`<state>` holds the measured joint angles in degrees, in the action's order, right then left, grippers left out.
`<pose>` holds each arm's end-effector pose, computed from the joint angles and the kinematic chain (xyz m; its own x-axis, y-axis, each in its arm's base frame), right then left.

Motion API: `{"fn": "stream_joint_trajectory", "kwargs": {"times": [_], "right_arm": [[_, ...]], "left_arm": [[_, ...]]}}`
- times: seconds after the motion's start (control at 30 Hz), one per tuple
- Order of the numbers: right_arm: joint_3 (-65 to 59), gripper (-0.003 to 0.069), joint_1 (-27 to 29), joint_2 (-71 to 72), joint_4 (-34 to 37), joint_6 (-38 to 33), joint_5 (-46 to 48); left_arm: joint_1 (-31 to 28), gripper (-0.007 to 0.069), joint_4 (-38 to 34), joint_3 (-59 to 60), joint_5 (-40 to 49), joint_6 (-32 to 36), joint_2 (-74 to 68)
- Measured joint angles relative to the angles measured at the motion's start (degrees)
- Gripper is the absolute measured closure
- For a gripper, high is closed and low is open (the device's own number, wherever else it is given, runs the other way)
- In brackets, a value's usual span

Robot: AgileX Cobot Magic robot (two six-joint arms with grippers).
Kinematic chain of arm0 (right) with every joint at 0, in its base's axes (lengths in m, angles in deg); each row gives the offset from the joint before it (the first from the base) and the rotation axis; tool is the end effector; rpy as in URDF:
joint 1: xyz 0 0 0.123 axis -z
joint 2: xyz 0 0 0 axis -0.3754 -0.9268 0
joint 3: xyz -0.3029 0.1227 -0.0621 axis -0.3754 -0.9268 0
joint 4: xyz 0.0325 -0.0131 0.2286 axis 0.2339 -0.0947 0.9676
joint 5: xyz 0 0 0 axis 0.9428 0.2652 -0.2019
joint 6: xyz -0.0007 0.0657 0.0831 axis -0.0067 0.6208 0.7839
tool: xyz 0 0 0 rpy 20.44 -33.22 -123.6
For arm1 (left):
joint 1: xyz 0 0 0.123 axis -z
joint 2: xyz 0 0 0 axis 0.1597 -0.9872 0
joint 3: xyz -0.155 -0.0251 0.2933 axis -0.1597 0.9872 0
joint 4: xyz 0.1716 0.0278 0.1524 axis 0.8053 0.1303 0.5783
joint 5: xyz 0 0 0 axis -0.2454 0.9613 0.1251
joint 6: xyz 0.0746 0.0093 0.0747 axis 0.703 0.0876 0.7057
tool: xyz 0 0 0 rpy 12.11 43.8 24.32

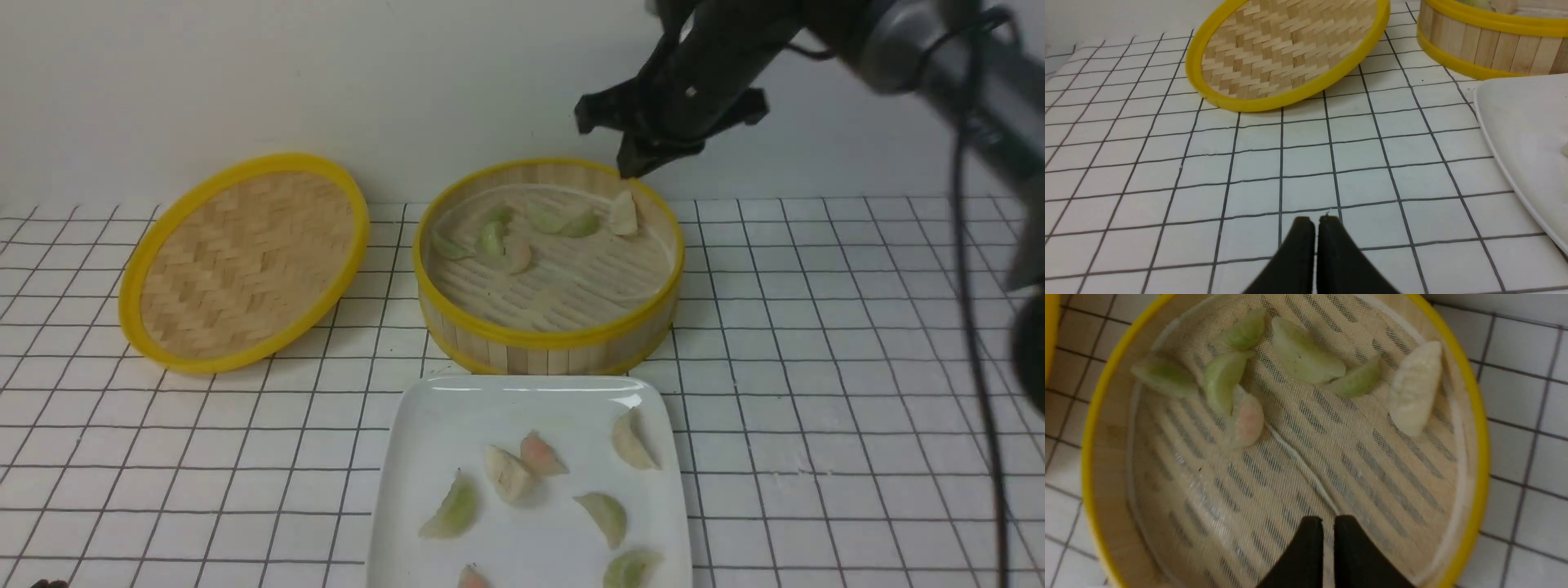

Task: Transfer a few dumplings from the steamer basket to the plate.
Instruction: Use the right arm to grab a dumpling from inside the steamer

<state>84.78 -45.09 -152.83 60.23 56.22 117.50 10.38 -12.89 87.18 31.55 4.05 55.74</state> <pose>0.4856 0.2201 0.2856 -0.8990 -0.1690 -0.4039 -0.2628 0.9461 0.1891 -0.0023 -0.0028 0.1650 -0.3054 0.0489 -0.9510 0.0590 0.9977 0.0323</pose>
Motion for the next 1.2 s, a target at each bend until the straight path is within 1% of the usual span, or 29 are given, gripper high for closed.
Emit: {"fn": "stream_joint_trajectory", "kwargs": {"times": [0.03, 0.1, 0.2, 0.23, 0.27, 0.3, 0.33, 0.4, 0.47, 0.57, 0.7, 0.9, 1.07, 1.2], "right_arm": [[0.58, 0.0608, 0.00, -0.62, 0.00, 0.00, 0.00], [8.38, 0.0563, 0.00, -8.10, 0.10, 0.00, 0.00], [13.55, 0.0510, 0.00, -12.16, -0.18, 0.00, 0.00], [15.27, 0.0476, 0.00, -13.37, -0.81, 0.00, 0.00], [15.58, 0.0470, 0.00, -13.47, -0.94, 0.00, 0.00], [15.93, 0.0450, 0.00, -13.84, -1.49, 0.00, 0.00], [16.44, 0.0413, -0.06, -14.26, -2.71, 0.00, 0.00], [16.63, 0.0379, -0.06, -14.46, -4.18, 0.00, 0.00], [16.70, 0.0328, 0.00, -14.95, -6.31, 0.64, 0.02], [16.74, 0.0284, 0.39, -16.26, -7.08, 2.24, 0.02], [16.74, 0.0271, 0.98, -18.04, -7.08, 2.75, 0.02], [16.74, 0.0270, 1.62, -19.33, -6.71, 3.27, -1.05], [16.80, 0.0270, 2.27, -19.38, -6.65, 4.26, -5.07], [16.80, 0.0270, 2.46, -19.75, -6.60, 4.30, -5.96]], "left_arm": [[0.00, 0.0631, 0.00, 0.00, 0.00, 0.00, 0.00], [0.00, 0.0631, 0.00, 0.00, 0.00, 0.00, 0.00], [0.00, 0.0631, 0.00, 0.00, 0.00, 0.00, 0.00], [0.00, 0.0631, 0.00, 0.00, 0.00, 0.00, 0.00], [0.00, 0.0631, 0.00, 0.00, 0.00, 0.00, 0.00], [0.00, 0.0631, 0.00, 0.00, 0.00, 0.00, 0.00], [0.00, 0.0631, 0.00, 0.00, 0.00, 0.00, 0.00], [0.00, 0.0631, 0.00, 0.00, 0.00, 0.00, 0.00], [0.00, 0.0631, 0.00, 0.00, 0.00, 0.00, 0.00], [0.00, 0.0631, 0.00, 0.00, 0.00, 0.00, 0.00], [0.00, 0.0631, 0.00, 0.00, 0.00, 0.00, 0.00], [0.00, 0.0631, 0.00, 0.00, 0.00, 0.00, 0.00], [0.00, 0.0631, 0.00, 0.00, 0.00, 0.00, 0.00], [0.00, 0.0631, 0.00, 0.00, 0.00, 0.00, 0.00]]}}
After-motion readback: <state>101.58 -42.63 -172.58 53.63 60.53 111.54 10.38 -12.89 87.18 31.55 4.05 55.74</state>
